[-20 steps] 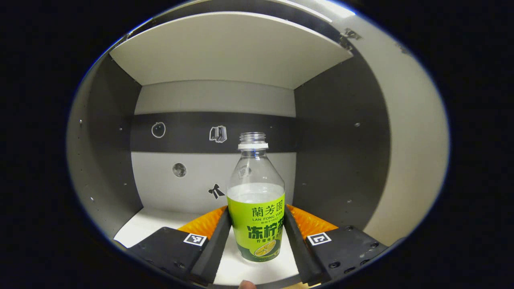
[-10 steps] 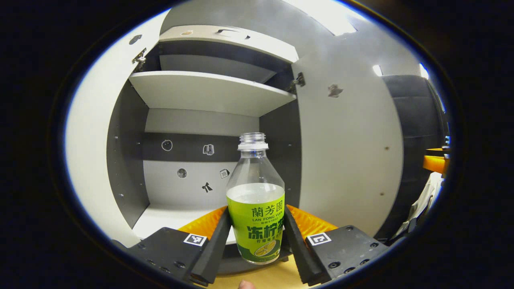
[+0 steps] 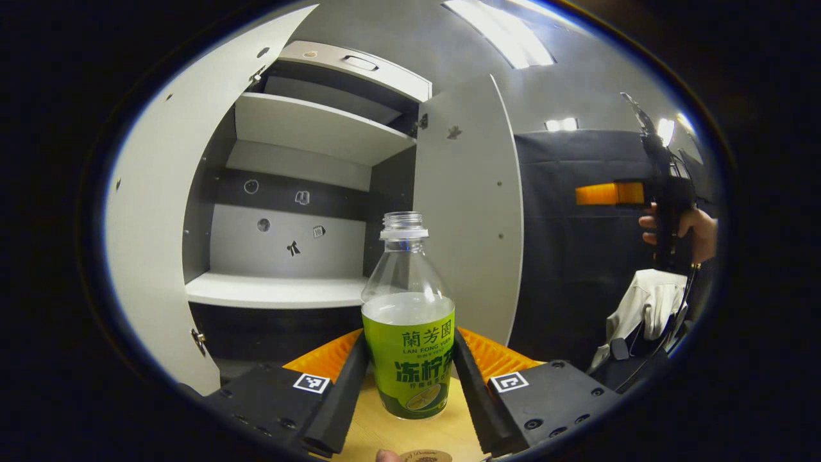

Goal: Grasp the bottle in the cabinet with the left hand and place it on the coaster, then close the right door with the right hand and the left door with the left hand.

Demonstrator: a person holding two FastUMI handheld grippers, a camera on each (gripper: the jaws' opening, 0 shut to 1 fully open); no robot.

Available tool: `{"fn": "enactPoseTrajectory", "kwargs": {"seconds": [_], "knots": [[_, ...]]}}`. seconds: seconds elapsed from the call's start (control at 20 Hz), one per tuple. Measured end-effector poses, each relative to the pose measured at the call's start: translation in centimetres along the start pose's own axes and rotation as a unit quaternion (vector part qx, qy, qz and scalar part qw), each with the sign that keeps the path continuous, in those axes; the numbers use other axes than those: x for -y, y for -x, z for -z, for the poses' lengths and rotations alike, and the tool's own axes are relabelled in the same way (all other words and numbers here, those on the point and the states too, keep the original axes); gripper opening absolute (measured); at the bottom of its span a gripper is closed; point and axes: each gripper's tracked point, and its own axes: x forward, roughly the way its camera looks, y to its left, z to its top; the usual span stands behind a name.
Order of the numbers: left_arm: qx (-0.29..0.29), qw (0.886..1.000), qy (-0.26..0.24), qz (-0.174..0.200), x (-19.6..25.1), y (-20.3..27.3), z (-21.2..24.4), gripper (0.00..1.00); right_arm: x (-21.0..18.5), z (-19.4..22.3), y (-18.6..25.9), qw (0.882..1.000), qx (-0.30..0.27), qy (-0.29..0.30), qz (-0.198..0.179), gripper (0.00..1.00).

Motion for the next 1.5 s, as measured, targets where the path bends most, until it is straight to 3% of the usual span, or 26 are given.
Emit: {"fn": "enactPoseTrajectory", "kwargs": {"seconds": [0.25, 0.55, 1.2, 1.5], "knots": [[-0.044, 0.999, 0.008, 0.032, 1.7, 1.5, 9.1, 0.76, -0.5, -0.2, 2.1, 1.0, 0.009, 0.021, -0.002, 0.98], [-0.045, 0.997, -0.001, 0.065, 3.4, 1.6, 15.6, 0.76, 0.4, 0.2, 3.6, 0.998, 0.024, 0.05, 0.01, 0.97], [-0.039, 0.996, 0.002, 0.079, 1.5, 2.2, 19.7, 0.77, -1.4, 0.4, 4.0, 0.998, 0.019, 0.053, 0.029, 0.97], [-0.065, 0.993, 0.002, 0.094, 1.9, 2.4, 21.9, 0.8, -2.4, 0.9, 3.8, 0.998, 0.01, 0.055, 0.026, 0.98]]}}
